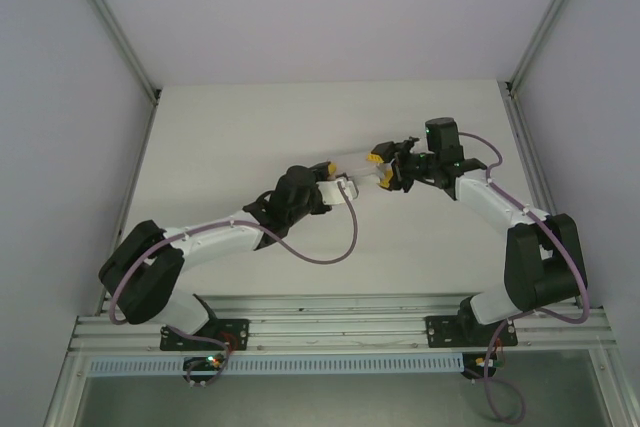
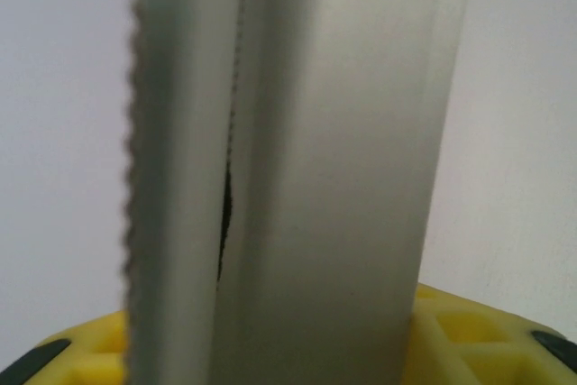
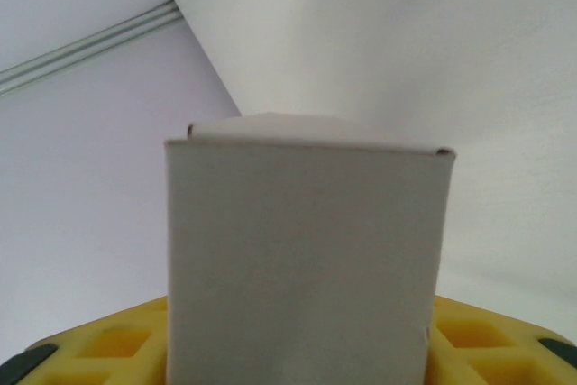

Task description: Assemble paper box

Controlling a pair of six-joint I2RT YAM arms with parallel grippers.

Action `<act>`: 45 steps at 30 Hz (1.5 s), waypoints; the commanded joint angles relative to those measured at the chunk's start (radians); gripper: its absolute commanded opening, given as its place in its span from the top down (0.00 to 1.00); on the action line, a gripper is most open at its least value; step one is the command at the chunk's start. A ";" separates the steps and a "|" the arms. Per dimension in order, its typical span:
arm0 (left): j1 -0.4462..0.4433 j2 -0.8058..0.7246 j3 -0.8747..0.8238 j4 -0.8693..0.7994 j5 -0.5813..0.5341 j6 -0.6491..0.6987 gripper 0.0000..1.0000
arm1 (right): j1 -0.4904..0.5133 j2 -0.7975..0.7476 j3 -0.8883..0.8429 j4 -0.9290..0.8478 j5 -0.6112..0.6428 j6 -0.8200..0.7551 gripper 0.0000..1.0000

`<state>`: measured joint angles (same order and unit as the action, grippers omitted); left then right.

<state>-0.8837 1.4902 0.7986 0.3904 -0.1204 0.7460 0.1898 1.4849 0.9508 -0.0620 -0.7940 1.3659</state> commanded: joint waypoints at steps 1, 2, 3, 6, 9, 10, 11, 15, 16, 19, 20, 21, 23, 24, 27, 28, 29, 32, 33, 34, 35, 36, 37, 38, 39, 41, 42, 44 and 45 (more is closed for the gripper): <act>0.003 -0.033 0.000 0.020 0.001 -0.004 0.54 | 0.007 -0.030 -0.048 0.063 -0.070 0.044 0.27; 0.005 -0.040 -0.001 -0.003 0.019 -0.011 0.55 | 0.006 -0.036 -0.067 0.112 -0.066 0.059 0.18; 0.007 -0.048 -0.002 -0.029 0.037 -0.019 0.56 | 0.004 -0.042 -0.075 0.138 -0.053 0.059 0.11; 0.025 -0.071 0.021 -0.159 0.104 -0.048 0.59 | -0.007 -0.071 -0.068 0.074 0.023 -0.040 0.00; 0.051 -0.094 0.050 -0.294 0.161 -0.069 0.60 | -0.017 -0.118 -0.035 -0.060 0.138 -0.197 0.00; 0.064 -0.100 0.061 -0.346 0.187 -0.075 0.60 | -0.025 -0.136 -0.026 -0.103 0.183 -0.247 0.00; 0.079 -0.107 0.071 -0.385 0.211 -0.085 0.60 | -0.032 -0.151 -0.026 -0.118 0.220 -0.292 0.00; 0.146 -0.108 0.141 -0.588 0.337 -0.111 0.60 | -0.094 -0.195 -0.069 -0.069 0.265 -0.371 0.00; 0.164 -0.101 0.166 -0.666 0.380 -0.100 0.60 | -0.116 -0.198 -0.091 -0.013 0.234 -0.384 0.00; 0.190 -0.060 0.234 -0.888 0.450 -0.053 0.59 | -0.130 -0.181 -0.113 0.091 0.145 -0.482 0.00; 0.200 -0.045 0.247 -0.938 0.472 -0.039 0.59 | -0.129 -0.168 -0.100 0.087 0.108 -0.518 0.00; 0.214 -0.030 0.254 -0.975 0.496 -0.025 0.59 | -0.128 -0.155 -0.090 0.091 0.072 -0.560 0.00; 0.239 -0.001 0.268 -1.006 0.517 -0.027 0.59 | -0.124 -0.143 -0.087 0.107 0.053 -0.614 0.01; 0.244 0.013 0.277 -1.017 0.513 -0.033 0.58 | -0.121 -0.141 -0.093 0.125 0.054 -0.639 0.00; 0.250 0.048 0.311 -1.044 0.484 -0.042 0.57 | -0.098 -0.150 -0.090 0.092 0.105 -0.726 0.00; 0.249 0.058 0.319 -1.044 0.473 -0.046 0.57 | -0.082 -0.154 -0.081 0.054 0.134 -0.766 0.00; 0.249 0.066 0.325 -1.042 0.464 -0.048 0.56 | -0.067 -0.160 -0.073 0.017 0.164 -0.808 0.00; 0.246 0.099 0.341 -1.034 0.431 -0.036 0.55 | -0.021 -0.177 -0.052 -0.089 0.267 -0.904 0.00; 0.243 0.114 0.350 -1.036 0.412 -0.034 0.55 | -0.014 -0.181 -0.050 -0.108 0.285 -0.914 0.00; 0.244 0.127 0.359 -1.043 0.399 -0.034 0.55 | -0.010 -0.185 -0.053 -0.116 0.288 -0.919 0.00; 0.244 0.139 0.368 -1.051 0.390 -0.032 0.55 | -0.006 -0.186 -0.055 -0.123 0.286 -0.925 0.00; 0.243 0.153 0.377 -1.062 0.390 -0.031 0.54 | -0.002 -0.190 -0.058 -0.127 0.285 -0.939 0.00; 0.244 0.164 0.385 -1.069 0.388 -0.031 0.52 | 0.006 -0.194 -0.060 -0.135 0.290 -0.953 0.00; 0.242 0.174 0.393 -1.080 0.393 -0.031 0.52 | 0.014 -0.199 -0.060 -0.143 0.301 -0.968 0.00; 0.241 0.184 0.400 -1.091 0.398 -0.033 0.50 | 0.021 -0.205 -0.061 -0.150 0.315 -0.985 0.00; 0.237 0.197 0.410 -1.097 0.387 -0.045 0.41 | 0.036 -0.212 -0.063 -0.164 0.341 -1.006 0.00; 0.234 0.200 0.414 -1.095 0.376 -0.052 0.33 | 0.042 -0.212 -0.061 -0.171 0.342 -1.022 0.00; 0.233 0.205 0.421 -1.095 0.373 -0.056 0.28 | 0.058 -0.210 -0.056 -0.184 0.351 -1.044 0.01; 0.231 0.206 0.423 -1.094 0.368 -0.058 0.25 | 0.069 -0.207 -0.051 -0.191 0.351 -1.062 0.02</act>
<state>-0.6441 1.6806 1.1904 -0.6609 0.2604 0.6910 0.2371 1.2949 0.8677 -0.2020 -0.4808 0.3832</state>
